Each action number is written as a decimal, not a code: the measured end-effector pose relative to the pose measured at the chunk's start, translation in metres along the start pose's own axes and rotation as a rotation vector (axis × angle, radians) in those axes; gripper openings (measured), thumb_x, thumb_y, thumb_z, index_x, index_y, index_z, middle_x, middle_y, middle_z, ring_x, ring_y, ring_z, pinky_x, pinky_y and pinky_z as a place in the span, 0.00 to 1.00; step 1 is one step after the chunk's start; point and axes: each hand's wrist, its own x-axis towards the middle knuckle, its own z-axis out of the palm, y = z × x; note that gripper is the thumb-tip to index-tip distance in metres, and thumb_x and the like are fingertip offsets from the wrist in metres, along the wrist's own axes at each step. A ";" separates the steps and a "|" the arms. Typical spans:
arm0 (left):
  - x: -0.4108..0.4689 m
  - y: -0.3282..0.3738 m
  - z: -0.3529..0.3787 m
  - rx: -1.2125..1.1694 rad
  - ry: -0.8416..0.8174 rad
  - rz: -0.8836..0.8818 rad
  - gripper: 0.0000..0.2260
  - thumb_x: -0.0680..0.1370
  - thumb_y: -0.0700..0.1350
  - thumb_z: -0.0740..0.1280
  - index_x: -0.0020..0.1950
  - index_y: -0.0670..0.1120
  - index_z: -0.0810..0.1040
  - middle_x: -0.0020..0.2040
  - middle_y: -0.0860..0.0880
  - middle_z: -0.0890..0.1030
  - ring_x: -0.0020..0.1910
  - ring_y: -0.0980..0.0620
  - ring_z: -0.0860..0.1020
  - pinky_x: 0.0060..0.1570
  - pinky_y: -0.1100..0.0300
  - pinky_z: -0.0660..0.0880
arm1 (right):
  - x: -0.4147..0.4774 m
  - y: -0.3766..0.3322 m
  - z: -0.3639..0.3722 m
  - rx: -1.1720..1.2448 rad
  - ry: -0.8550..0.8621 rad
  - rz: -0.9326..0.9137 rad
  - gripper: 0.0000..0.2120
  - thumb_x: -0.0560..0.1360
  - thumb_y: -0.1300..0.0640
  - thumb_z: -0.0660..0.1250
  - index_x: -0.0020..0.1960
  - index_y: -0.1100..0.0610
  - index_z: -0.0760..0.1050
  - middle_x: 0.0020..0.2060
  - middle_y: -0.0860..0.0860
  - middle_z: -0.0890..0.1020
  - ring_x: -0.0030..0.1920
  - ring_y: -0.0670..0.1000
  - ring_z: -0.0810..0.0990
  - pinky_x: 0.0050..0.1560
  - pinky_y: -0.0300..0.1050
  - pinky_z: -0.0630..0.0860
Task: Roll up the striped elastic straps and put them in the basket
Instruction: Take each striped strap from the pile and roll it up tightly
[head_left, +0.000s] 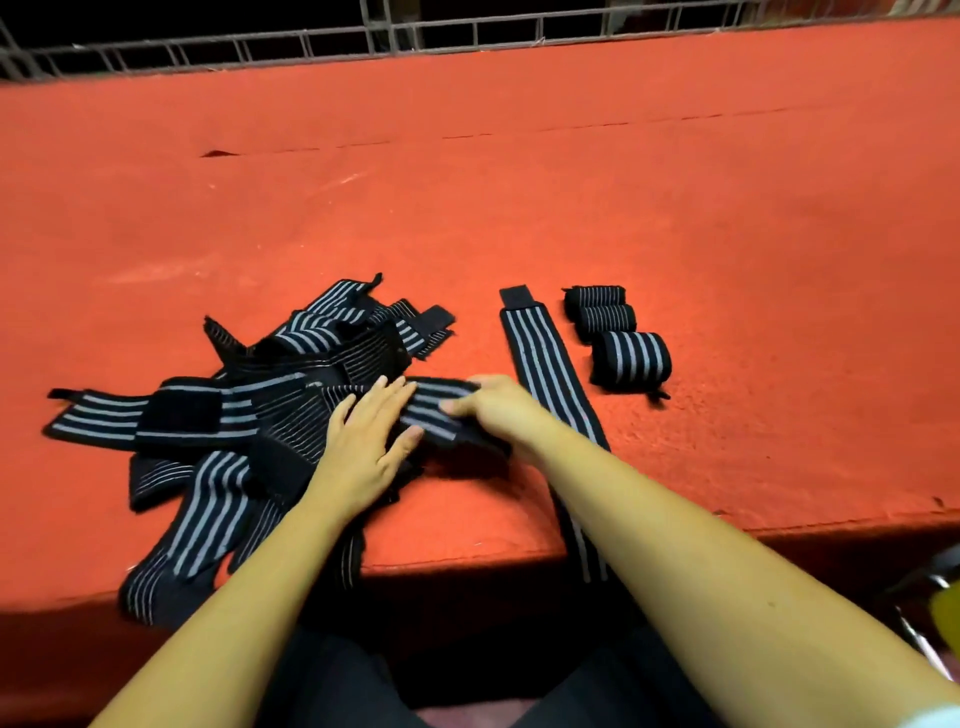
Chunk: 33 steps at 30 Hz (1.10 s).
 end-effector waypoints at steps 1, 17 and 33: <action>0.001 -0.002 0.000 -0.007 0.005 0.003 0.34 0.79 0.70 0.43 0.79 0.53 0.60 0.79 0.54 0.62 0.80 0.57 0.53 0.77 0.50 0.47 | -0.005 -0.011 -0.012 0.146 -0.002 -0.027 0.07 0.75 0.66 0.69 0.52 0.62 0.80 0.46 0.60 0.85 0.42 0.55 0.83 0.51 0.52 0.81; 0.062 0.012 0.000 -0.130 -0.029 -0.217 0.41 0.74 0.47 0.71 0.81 0.58 0.50 0.81 0.53 0.54 0.80 0.52 0.48 0.76 0.45 0.45 | -0.077 -0.080 -0.111 0.510 -0.144 -0.366 0.10 0.72 0.64 0.63 0.53 0.62 0.76 0.38 0.57 0.84 0.35 0.57 0.83 0.38 0.48 0.80; 0.155 0.110 -0.104 -0.536 0.066 -0.219 0.30 0.70 0.29 0.55 0.66 0.51 0.77 0.51 0.49 0.82 0.41 0.52 0.76 0.35 0.61 0.71 | -0.074 -0.106 -0.147 0.609 0.345 -0.453 0.16 0.77 0.65 0.68 0.63 0.57 0.68 0.33 0.56 0.83 0.28 0.54 0.82 0.27 0.42 0.78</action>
